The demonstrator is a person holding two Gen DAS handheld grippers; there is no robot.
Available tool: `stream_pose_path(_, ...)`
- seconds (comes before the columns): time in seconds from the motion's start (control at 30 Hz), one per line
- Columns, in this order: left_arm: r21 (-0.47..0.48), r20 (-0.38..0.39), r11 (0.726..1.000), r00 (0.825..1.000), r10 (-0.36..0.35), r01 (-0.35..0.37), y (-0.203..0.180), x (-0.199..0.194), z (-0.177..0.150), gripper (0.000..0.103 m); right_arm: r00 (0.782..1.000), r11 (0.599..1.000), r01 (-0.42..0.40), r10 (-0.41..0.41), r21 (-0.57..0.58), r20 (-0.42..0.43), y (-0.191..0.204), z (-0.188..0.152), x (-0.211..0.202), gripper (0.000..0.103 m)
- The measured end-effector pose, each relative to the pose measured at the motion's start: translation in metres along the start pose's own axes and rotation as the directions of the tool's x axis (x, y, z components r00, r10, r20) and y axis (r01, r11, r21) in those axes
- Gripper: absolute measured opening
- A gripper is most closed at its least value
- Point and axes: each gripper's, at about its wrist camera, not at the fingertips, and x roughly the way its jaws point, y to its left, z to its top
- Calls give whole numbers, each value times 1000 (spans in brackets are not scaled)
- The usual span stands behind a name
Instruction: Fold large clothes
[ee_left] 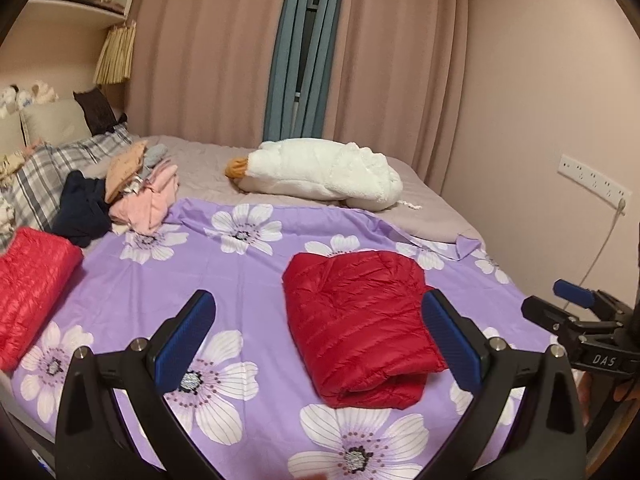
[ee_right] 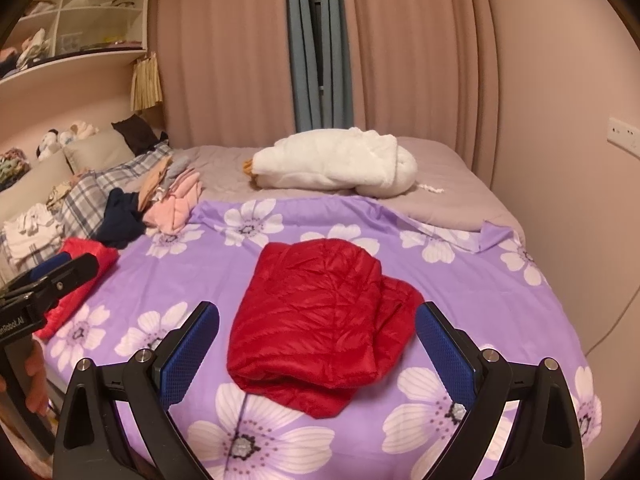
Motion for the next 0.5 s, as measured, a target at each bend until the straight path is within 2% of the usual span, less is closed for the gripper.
stream_pose_path(0.23, 25, -6, 1000, 1000, -9, 9, -7, -1, -3, 103, 1000, 1000, 7, -7, 6, -9, 1, -2, 0, 98)
stream_pose_path(0.4, 47, 30, 999, 999, 10, -12, -8, -2, -5, 103, 1000, 1000, 15, -15, -2, -17, 3, -5, 2, 98)
stream_pose_path(0.5, 70, 41, 996, 998, 53, -56, -10, -1, -5, 103, 1000, 1000, 17, -17, 2, -23, 2, -6, 4, 98)
